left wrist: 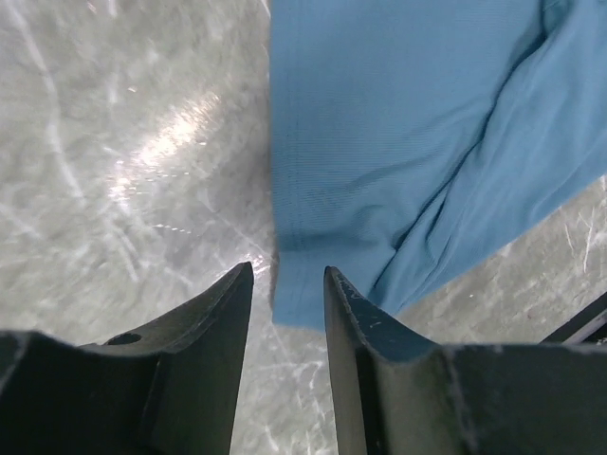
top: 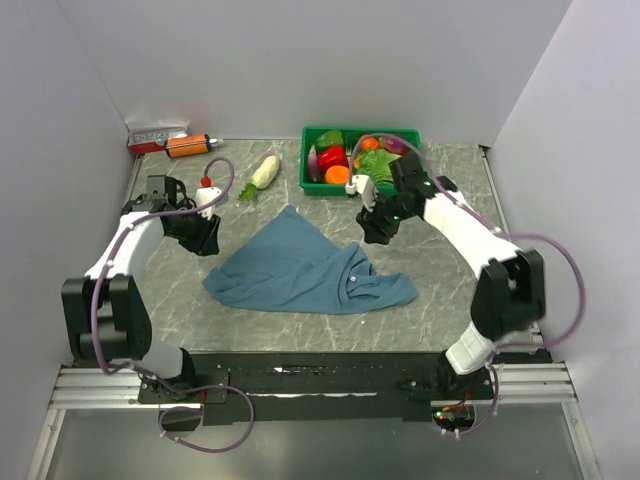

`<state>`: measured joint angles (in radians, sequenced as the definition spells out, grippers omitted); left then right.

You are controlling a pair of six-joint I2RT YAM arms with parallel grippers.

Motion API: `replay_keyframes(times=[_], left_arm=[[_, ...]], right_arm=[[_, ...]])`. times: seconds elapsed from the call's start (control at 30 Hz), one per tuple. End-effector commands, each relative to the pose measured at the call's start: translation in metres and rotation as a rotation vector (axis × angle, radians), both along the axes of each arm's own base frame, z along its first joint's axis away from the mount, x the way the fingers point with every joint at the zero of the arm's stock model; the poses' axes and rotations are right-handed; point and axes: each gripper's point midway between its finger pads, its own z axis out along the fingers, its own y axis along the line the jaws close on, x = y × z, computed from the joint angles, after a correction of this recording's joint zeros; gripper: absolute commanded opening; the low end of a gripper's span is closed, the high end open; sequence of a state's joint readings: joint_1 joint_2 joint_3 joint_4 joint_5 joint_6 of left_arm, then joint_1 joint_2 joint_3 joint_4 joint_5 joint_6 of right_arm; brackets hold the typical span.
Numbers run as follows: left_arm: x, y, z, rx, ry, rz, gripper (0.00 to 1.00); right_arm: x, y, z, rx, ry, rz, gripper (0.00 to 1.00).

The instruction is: Remove the brooch from the garment

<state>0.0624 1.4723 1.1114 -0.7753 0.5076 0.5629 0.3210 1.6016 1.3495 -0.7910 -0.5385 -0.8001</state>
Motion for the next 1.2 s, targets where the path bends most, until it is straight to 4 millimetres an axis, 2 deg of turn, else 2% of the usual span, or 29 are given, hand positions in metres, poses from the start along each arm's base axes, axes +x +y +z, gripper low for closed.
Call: replay_keyframes(times=[0.0, 0.03, 0.1, 0.13, 0.2, 0.23, 0.37, 0.47, 0.57, 0.67, 0.73, 0.8, 0.83, 0.93, 0.97, 1.0, 1.03, 1.13, 1.17], left_arm=[[0.012, -0.006, -0.002, -0.051, 0.003, 0.003, 0.42], [0.011, -0.005, -0.005, -0.042, 0.008, -0.004, 0.43], [0.008, -0.001, -0.011, -0.021, 0.024, 0.004, 0.42], [0.006, 0.000, -0.012, -0.012, 0.028, 0.003, 0.42], [0.004, 0.002, -0.011, 0.000, 0.022, 0.007, 0.42], [0.001, 0.003, -0.013, 0.008, 0.025, 0.011, 0.43], [-0.005, 0.007, -0.011, 0.031, 0.012, 0.020, 0.43], [-0.010, 0.011, -0.017, 0.056, 0.021, 0.026, 0.43], [-0.010, 0.013, -0.018, 0.062, 0.023, 0.040, 0.43], [-0.008, 0.015, -0.021, 0.068, 0.032, 0.062, 0.43], [-0.010, 0.016, -0.030, 0.073, 0.068, 0.073, 0.43], [-0.015, 0.018, -0.037, 0.080, 0.100, 0.082, 0.43], [-0.017, 0.018, -0.039, 0.083, 0.109, 0.081, 0.43], [-0.020, 0.022, -0.041, 0.098, 0.103, 0.089, 0.44], [-0.020, 0.022, -0.042, 0.102, 0.099, 0.088, 0.44], [-0.021, 0.024, -0.042, 0.107, 0.102, 0.092, 0.44], [-0.022, 0.024, -0.042, 0.111, 0.106, 0.091, 0.44], [-0.020, 0.028, -0.040, 0.116, 0.105, 0.099, 0.44], [-0.020, 0.029, -0.039, 0.116, 0.102, 0.094, 0.44]], right_arm=[[0.034, 0.005, -0.030, -0.057, 0.032, 0.025, 0.56], [0.045, 0.008, -0.026, -0.056, 0.025, 0.018, 0.56], [0.046, 0.010, -0.046, -0.072, 0.113, 0.012, 0.56], [0.053, 0.014, -0.043, -0.064, 0.108, 0.007, 0.56], [0.057, 0.016, -0.056, -0.066, 0.144, -0.007, 0.56], [0.060, 0.017, -0.057, -0.066, 0.145, -0.010, 0.56], [0.055, 0.021, -0.074, -0.093, 0.195, 0.012, 0.56], [0.044, 0.020, -0.094, -0.134, 0.237, 0.040, 0.57], [0.033, 0.019, -0.110, -0.176, 0.285, 0.062, 0.57], [0.030, 0.017, -0.124, -0.214, 0.308, 0.061, 0.56], [0.036, 0.018, -0.126, -0.229, 0.292, 0.053, 0.54], [0.041, 0.017, -0.127, -0.232, 0.279, 0.040, 0.45], [0.046, 0.018, -0.126, -0.232, 0.252, 0.032, 0.42], [0.051, 0.016, -0.119, -0.230, 0.205, 0.017, 0.21], [0.056, 0.016, -0.111, -0.219, 0.170, 0.013, 0.08], [0.056, 0.015, -0.106, -0.215, 0.154, 0.008, 0.02], [0.059, 0.015, -0.098, -0.204, 0.134, -0.002, 0.00], [0.065, 0.017, -0.050, -0.124, 0.034, -0.036, 0.00], [0.063, 0.016, -0.023, -0.076, -0.015, -0.052, 0.00]])
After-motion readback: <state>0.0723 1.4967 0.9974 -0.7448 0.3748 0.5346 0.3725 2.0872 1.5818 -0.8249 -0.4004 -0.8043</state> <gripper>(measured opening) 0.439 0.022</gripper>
